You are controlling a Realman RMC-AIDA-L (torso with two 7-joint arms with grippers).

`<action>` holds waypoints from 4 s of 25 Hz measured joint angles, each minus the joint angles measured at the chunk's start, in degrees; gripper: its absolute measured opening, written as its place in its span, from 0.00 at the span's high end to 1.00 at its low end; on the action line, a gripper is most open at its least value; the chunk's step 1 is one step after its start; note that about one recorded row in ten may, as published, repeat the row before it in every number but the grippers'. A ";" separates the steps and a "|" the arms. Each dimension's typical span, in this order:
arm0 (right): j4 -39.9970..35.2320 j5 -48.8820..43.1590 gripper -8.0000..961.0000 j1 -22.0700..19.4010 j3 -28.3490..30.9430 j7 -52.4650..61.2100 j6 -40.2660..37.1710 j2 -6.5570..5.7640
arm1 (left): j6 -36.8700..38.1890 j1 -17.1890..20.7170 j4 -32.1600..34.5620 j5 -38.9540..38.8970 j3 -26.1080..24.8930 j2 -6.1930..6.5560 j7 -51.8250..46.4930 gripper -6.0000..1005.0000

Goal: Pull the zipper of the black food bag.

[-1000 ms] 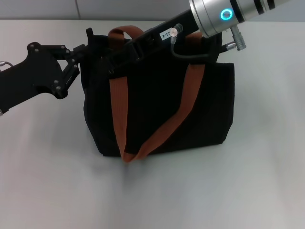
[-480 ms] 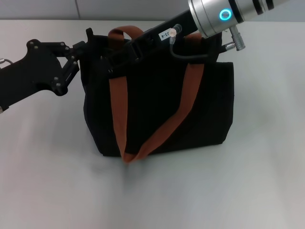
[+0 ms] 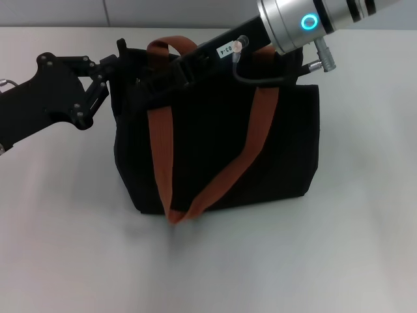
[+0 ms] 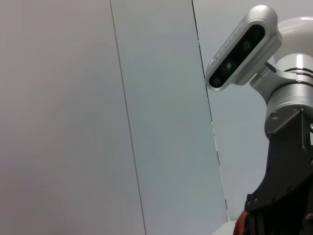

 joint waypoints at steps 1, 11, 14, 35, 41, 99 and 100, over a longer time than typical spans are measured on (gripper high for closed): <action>0.00 0.00 0.61 0.00 0.00 0.00 0.00 0.00 | 0.01 0.00 0.00 0.00 0.00 -0.03 -0.02 0.91; 0.95 0.10 0.63 0.27 -1.17 0.10 1.77 0.10 | 0.26 0.01 0.00 0.00 0.00 -0.16 -0.07 0.90; 1.04 0.09 0.64 0.45 -1.21 0.10 1.87 0.15 | 0.34 0.01 0.00 0.00 0.00 -0.23 -0.06 0.90; 0.83 -0.47 0.87 0.31 -1.30 -0.08 3.22 0.20 | 0.50 0.01 0.15 0.01 0.00 -0.25 -0.06 0.89; 0.63 -0.50 0.93 0.13 -2.18 -0.45 3.33 0.12 | 0.94 0.00 0.24 0.01 0.00 -0.24 -0.07 0.89; -37.19 -17.59 1.00 -20.67 -3.86 21.07 -1.43 0.01 | 0.67 0.59 0.00 -2.19 -0.09 0.37 -0.08 0.85; -38.43 -17.91 1.00 -22.00 -2.37 21.13 -2.05 0.04 | 0.60 0.53 0.01 -2.23 -0.10 0.38 -0.08 0.85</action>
